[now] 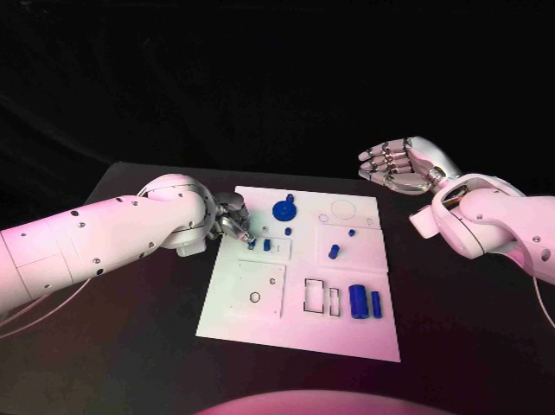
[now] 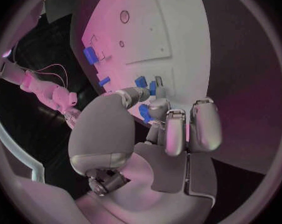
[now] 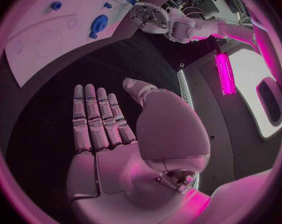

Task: Assemble the parts on the task board

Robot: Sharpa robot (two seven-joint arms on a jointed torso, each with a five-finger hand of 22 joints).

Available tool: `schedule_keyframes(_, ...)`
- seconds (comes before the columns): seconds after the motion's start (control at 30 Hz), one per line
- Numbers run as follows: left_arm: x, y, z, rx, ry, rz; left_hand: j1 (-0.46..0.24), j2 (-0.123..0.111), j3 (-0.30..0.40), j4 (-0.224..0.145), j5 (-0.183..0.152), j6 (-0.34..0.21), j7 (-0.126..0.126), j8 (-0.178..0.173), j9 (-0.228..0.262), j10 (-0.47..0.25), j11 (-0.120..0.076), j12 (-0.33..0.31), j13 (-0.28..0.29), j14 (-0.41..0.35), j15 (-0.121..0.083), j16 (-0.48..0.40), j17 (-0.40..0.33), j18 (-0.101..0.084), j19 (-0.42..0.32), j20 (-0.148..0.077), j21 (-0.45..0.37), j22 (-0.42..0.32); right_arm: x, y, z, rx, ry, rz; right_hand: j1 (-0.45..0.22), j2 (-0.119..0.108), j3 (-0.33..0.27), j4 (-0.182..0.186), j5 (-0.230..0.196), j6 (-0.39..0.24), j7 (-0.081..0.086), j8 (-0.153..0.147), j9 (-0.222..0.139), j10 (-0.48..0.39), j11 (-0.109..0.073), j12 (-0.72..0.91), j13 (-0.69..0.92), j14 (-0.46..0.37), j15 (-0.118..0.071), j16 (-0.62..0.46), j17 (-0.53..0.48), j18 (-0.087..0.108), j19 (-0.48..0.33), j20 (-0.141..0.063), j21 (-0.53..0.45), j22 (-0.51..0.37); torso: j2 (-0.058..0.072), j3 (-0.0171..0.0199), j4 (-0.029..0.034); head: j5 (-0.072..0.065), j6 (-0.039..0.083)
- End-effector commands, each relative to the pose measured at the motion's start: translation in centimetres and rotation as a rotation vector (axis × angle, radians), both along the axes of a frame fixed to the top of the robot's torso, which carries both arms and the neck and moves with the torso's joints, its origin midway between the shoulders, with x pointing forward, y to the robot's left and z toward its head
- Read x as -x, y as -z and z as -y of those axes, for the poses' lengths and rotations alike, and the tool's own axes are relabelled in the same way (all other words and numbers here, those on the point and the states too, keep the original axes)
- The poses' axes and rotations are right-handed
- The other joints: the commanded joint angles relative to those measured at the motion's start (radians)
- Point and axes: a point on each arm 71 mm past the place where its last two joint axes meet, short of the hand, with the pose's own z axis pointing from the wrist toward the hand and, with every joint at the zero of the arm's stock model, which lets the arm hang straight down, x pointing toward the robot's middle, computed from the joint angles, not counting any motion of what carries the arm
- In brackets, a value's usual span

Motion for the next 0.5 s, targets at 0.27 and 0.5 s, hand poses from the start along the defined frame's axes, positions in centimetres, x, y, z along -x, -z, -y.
schedule_keyframes(0.27, 0.08, 0.53, 0.14, -0.034, 0.016, -0.013, 0.003, -0.004, 0.211, -0.218, 0.008, 0.01, 0.0, 0.005, -0.001, 0.008, 0.0, -0.003, -0.001, 0.086, -0.006, 0.003, 0.181, -0.008, 0.0, -0.003, 0.006, 0.001, 0.05, -0.06, -0.09, -0.023, -0.001, 0.004, -0.006, 0.005, -0.001, -0.007, 0.004, 0.003, 0.059, -0.007, -0.002, 0.008, 0.003, -0.006, -0.002, 0.007, 0.003, -0.006, -0.003, 0.004, 0.009, -0.001, -0.007, -0.004, -0.001, 0.0, 0.0017, 0.001, 0.0)
schedule_keyframes(0.5, 0.09, 0.8, 0.05, -0.043, 0.014, -0.011, 0.003, -0.005, 0.211, -0.219, 0.012, 0.011, 0.0, 0.005, -0.001, 0.01, 0.0, -0.002, 0.002, 0.086, -0.007, 0.003, 0.181, -0.008, 0.001, -0.004, 0.006, 0.002, 0.03, -0.05, 0.01, -0.023, 0.006, 0.003, -0.006, 0.006, -0.001, -0.007, 0.004, 0.003, 0.059, -0.007, -0.002, 0.008, 0.003, -0.006, -0.002, 0.008, 0.003, -0.006, -0.003, 0.004, 0.01, -0.001, -0.008, -0.004, 0.0, -0.0005, 0.0012, 0.002, -0.001)
